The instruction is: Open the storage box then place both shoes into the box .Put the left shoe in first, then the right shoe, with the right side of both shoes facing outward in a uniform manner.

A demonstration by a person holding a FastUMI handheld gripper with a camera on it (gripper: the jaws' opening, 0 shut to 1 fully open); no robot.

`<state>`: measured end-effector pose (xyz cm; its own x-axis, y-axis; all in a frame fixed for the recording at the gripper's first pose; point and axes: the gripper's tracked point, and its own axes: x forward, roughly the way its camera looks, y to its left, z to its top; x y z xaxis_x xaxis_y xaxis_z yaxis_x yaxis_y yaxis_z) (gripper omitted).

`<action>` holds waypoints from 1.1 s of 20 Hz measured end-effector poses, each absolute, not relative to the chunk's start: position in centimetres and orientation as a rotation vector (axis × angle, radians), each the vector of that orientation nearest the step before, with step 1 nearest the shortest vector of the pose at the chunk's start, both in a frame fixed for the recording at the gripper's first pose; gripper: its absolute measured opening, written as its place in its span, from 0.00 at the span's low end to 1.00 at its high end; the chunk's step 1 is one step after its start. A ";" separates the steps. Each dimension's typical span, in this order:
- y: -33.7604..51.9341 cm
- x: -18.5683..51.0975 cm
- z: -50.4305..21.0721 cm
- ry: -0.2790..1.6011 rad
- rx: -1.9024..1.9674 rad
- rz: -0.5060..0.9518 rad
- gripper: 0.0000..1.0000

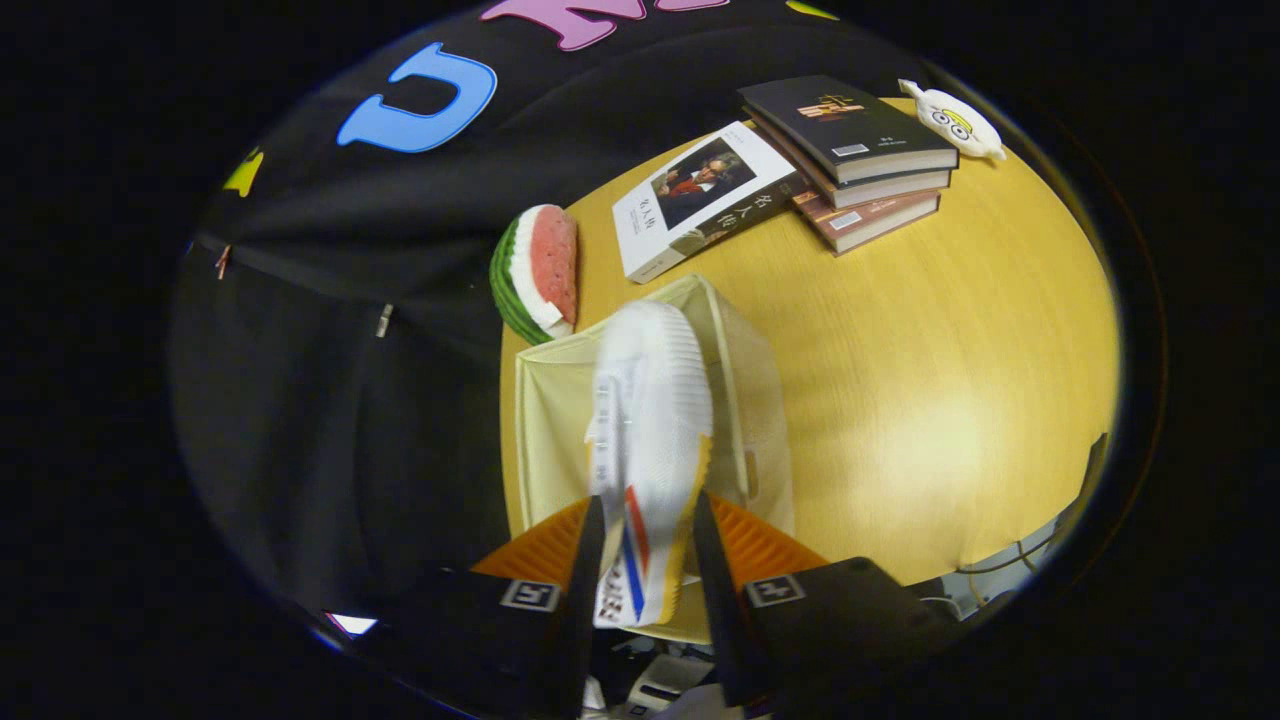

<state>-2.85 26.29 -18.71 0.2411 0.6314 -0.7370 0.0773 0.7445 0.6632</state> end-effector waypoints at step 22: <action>4.7 3.4 3.3 0.263 0.113 0.164 0.99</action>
